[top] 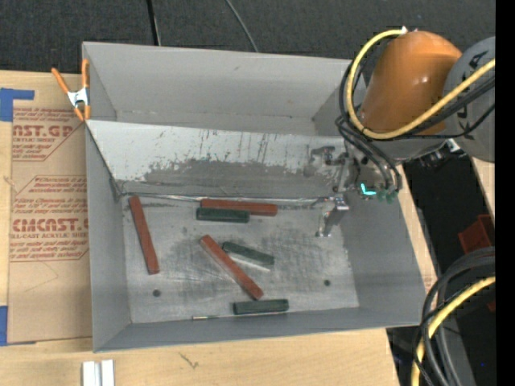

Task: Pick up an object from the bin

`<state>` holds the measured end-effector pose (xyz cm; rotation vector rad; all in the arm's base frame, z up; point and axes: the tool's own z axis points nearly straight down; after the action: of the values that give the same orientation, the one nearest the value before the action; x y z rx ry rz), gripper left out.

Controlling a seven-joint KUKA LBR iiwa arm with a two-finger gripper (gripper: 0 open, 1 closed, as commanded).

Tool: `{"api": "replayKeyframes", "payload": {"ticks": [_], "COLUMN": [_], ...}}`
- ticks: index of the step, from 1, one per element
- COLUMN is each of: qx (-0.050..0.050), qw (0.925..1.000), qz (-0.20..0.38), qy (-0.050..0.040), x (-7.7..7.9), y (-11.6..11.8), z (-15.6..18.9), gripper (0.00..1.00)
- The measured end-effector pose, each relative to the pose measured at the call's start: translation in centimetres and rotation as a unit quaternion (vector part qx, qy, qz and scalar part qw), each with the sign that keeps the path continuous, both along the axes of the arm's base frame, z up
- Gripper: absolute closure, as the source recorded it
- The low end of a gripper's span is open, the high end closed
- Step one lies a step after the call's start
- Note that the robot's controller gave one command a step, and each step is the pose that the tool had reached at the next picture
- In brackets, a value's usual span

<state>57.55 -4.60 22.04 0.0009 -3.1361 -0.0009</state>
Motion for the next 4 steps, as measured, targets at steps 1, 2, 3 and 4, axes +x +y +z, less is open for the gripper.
{"api": "replayKeyframes", "payload": {"ticks": [1,2,3,4], "qx": [0.000,0.000,0.000,0.000], "qw": [1.0000,0.9990,1.0000,0.9993], "qz": [0.000,0.044,0.003,-0.036], "qy": [-0.0040,-0.0055,-0.0032,0.0022], "x": [0.2,-1.6,-2.1,-3.9], "y": [0.0,2.8,4.4,4.4], "z": [0.4,-6.7,-11.5,-14.8], "gripper": [0.00,0.00,0.00,1.00]}}
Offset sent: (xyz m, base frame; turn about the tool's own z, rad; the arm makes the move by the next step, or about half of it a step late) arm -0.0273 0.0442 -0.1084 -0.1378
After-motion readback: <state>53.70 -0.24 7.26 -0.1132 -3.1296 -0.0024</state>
